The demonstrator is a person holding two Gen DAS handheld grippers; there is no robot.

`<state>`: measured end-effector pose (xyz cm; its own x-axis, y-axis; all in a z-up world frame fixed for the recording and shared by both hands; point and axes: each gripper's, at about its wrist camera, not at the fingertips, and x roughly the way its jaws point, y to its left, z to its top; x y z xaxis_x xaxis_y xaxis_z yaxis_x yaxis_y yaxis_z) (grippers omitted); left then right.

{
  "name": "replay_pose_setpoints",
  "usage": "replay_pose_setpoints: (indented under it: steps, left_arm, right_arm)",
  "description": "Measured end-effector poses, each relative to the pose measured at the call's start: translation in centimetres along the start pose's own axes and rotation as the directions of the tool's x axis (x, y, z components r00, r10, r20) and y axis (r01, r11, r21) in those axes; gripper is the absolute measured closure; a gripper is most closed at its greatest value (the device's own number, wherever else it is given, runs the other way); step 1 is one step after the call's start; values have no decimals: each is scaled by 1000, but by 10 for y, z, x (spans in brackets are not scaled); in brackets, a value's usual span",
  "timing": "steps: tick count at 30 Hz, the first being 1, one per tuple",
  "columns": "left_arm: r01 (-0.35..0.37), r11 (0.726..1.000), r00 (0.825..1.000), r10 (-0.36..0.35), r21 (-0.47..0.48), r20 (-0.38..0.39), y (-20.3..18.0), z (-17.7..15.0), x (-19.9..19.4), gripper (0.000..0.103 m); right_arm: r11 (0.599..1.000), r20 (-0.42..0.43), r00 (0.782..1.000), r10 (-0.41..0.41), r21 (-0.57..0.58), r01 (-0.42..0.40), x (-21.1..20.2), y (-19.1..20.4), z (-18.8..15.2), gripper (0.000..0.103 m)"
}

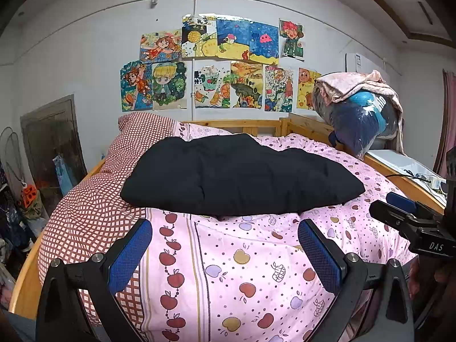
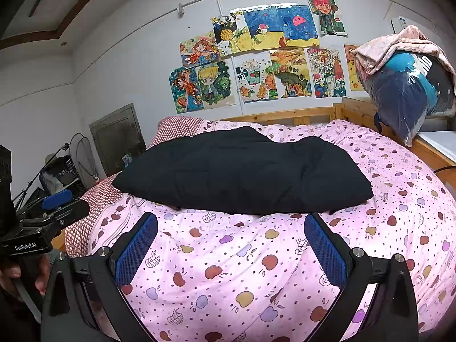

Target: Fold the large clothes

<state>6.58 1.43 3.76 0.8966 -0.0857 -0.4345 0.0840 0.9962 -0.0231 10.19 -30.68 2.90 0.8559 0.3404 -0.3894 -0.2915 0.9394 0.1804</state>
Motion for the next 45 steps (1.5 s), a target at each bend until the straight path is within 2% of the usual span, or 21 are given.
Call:
replay_pose_setpoints:
  steps: [38, 45]
  left_arm:
    - [-1, 1000, 1000, 1, -4, -12, 7, -3, 3, 0]
    - [-21, 999, 999, 20, -29, -44, 12, -7, 6, 0]
  right_arm:
    - [1000, -8, 1000, -4, 15, 4, 2, 8, -7, 2]
    - [1000, -9, 1000, -5, 17, 5, 3, 8, -6, 2]
